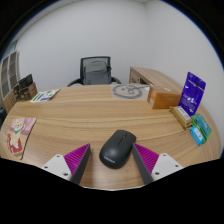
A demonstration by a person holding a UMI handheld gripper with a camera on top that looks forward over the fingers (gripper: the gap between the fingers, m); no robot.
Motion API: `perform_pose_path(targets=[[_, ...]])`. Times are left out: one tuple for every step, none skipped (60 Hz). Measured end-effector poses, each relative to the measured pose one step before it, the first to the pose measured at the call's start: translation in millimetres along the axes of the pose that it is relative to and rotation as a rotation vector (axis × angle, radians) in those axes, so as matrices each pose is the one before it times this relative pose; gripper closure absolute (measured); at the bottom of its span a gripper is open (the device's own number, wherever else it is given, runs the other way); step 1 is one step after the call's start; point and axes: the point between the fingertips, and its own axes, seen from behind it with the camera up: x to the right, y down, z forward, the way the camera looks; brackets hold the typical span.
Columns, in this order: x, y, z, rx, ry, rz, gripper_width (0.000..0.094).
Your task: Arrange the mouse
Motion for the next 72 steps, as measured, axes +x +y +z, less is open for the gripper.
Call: perform_pose_path(targets=[[-0.50, -0.95, 1.44, 0.00009, -0.00095, -0.0011, 0.0063], [-0.66, -1.01, 1.50, 0.00039, -0.00112, -0.0015, 0.0061], [-1.60, -0.85, 1.32, -0.00083, -0.00010, -0.0018, 0.0061], [-0.76, -1.01, 1.61, 0.00055, -0.00159, -0.0022, 0.0061], [-0.71, -1.24, 1.77, 0.00038, -0.00113, -0.0027, 0.0061], [-0.94, -1.25, 1.60, 0.00040, -0.00161, -0.0031, 0.0062], [-0.79, -1.19, 1.66, -0.00010, -0.00167, -0.0029, 0.0063], [-0.83, -1.06, 1.88, -0.00022, -0.00158, -0.0021, 0.0062], [-0.91, -1.25, 1.75, 0.00032, -0.00156, -0.0010, 0.0061], [-0.92, -1.44, 1.48, 0.00058, -0.00110, 0.0005, 0.0063], [-1.05, -1.05, 1.80, 0.00025, -0.00165, 0.0000, 0.0063], [-0.93, -0.92, 1.80, -0.00092, -0.00180, 0.0005, 0.0064], [-0.77, -0.78, 1.68, -0.00106, -0.00152, 0.0001, 0.0062], [-0.77, -0.84, 0.92, -0.00268, -0.00182, 0.0006, 0.0062], [-0.94, -1.09, 1.19, -0.00050, -0.00137, 0.0010, 0.0062], [-1.16, -0.95, 1.24, -0.00021, -0.00223, 0.0014, 0.0062], [-1.48, -0.71, 1.08, -0.00104, -0.00285, 0.0010, 0.0061], [-0.98, -0.69, 1.12, -0.00052, -0.00221, 0.0005, 0.0061], [-0.58, -0.77, 1.30, -0.00007, -0.00135, -0.0004, 0.0062], [-0.82, -0.63, 0.83, 0.00016, -0.00138, -0.0003, 0.0062], [-0.80, -0.64, 0.82, 0.00037, -0.00164, 0.0003, 0.0063], [-1.19, -0.46, 0.86, -0.00002, -0.00245, 0.0005, 0.0066], [-1.13, -0.35, 0.70, -0.00013, -0.00274, 0.0004, 0.0067], [-0.88, -0.40, 0.44, 0.00007, -0.00202, -0.0002, 0.0066], [-0.69, -0.26, 0.54, 0.00033, -0.00233, 0.0000, 0.0071], [-0.19, -0.40, 0.41, 0.00038, 0.00002, 0.0008, 0.0077], [0.17, -0.30, 0.49, 0.00038, 0.00104, 0.0009, 0.0085], [0.15, -0.41, 0.44, 0.00048, 0.00163, 0.0010, 0.0097], [0.37, -0.44, 0.50, 0.00046, 0.00113, 0.0007, 0.0109], [-0.19, -0.31, 0.41, 0.00063, 0.00011, 0.0003, 0.0126], [-0.48, -0.21, 0.30, 0.00070, -0.00091, 0.0003, 0.0142], [0.02, -0.15, 0.38, 0.00039, -0.00106, -0.0003, 0.0162], [0.12, 0.00, 0.46, -0.00029, -0.00002, -0.0009, 0.0185], [-0.06, -0.08, 0.47, -0.00176, 0.00209, -0.0006, 0.0205], [0.86, 0.30, 0.21, 0.00071, 0.00157, -0.0016, 0.0233], [0.58, -0.10, 0.41, 0.00070, 0.00264, -0.0003, 0.0261], [0.42, 0.01, 0.44, 0.00063, 0.00221, 0.0004, 0.0294], [0.52, 0.03, 0.30, 0.00020, 0.00166, 0.0005, 0.0326], [0.32, 0.29, 0.34, -0.00005, 0.00148, 0.0001, 0.0361], [0.49, -0.28, 0.39, 0.00209, 0.00201, 0.0008, 0.0404], [-0.16, -0.09, 0.18, 0.00094, -0.00094, 0.0013, 0.0431], [-0.30, 0.04, 0.00, 0.00092, -0.00091, 0.0021, 0.0431], [-0.21, 0.03, 0.16, 0.00047, -0.00058, 0.0017, 0.0433], [0.01, -0.27, -0.01, -0.00140, 0.00025, 0.0009, 0.0445], [-0.46, 0.04, 0.06, -0.00038, -0.00141, -0.0011, 0.0455], [-0.09, -0.03, -0.05, -0.00119, -0.00112, -0.0032, 0.0465], [-0.17, -0.16, 0.14, -0.00108, -0.00113, -0.0027, 0.0475], [0.01, 0.32, 0.15, -0.00351, -0.00086, -0.0021, 0.0480], [-0.15, -0.10, 0.05, -0.00221, -0.00150, -0.0001, 0.0492], [0.17, -0.12, 0.09, -0.00231, -0.00132, 0.0020, 0.0504], [0.28, -0.15, -0.26, -0.00225, -0.00127, 0.0035, 0.0518], [0.29, -0.29, -0.20, -0.00126, -0.00025, 0.0013, 0.0537], [0.60, -0.75, -0.06, 0.00071, -0.00027, -0.0013, 0.0550], [0.26, -0.53, -0.19, 0.00010, -0.00060, -0.0010, 0.0567], [0.30, -0.32, -0.28, -0.00096, 0.00051, 0.0018, 0.0582], [0.60, -0.35, -0.46, -0.00179, 0.00337, 0.0036, 0.0585], [0.58, -0.86, -0.64, 0.00035, 0.00382, 0.0026, 0.0612], [0.18, -0.67, -0.79, -0.00066, 0.00265, 0.0025, 0.0618], [-0.47, -0.63, -1.18, -0.00251, -0.00001, -0.0007, 0.0621], [-0.81, -0.70, -1.60, -0.00338, -0.00098, -0.0024, 0.0621], [-0.66, -1.45, -2.10, -0.00176, -0.00051, -0.0014, 0.0621], [-1.16, -3.02, -2.89, 0.00382, -0.00047, 0.0017, 0.0621], [-1.40, -5.16, -3.67, 0.01117, -0.00009, 0.0049, 0.0622], [-1.15, -5.71, -4.37, 0.01141, 0.00155, 0.0024, 0.0622], [-1.21, -5.49, -4.65, 0.00650, 0.00252, -0.0073, 0.0623], [-1.80, -5.74, -4.83, 0.00414, 0.00181, -0.0154, 0.0622], [-3.08, -7.28, -5.10, 0.00771, 0.00181, -0.0149, 0.0621], [-2.57, -8.64, -5.90, 0.01413, 0.00210, -0.0042, 0.0621], [-3.23, -9.76, -5.68, 0.01617, 0.00050, 0.0037, 0.0621], [-4.86, -9.32, -5.34, 0.01262, -0.00342, 0.0075, 0.0622], [-6.79, -7.90, -5.01, 0.00614, -0.00897, 0.0069, 0.0622], [-7.77, -7.39, -4.61, 0.00203, -0.01285, 0.0033, 0.0622]])
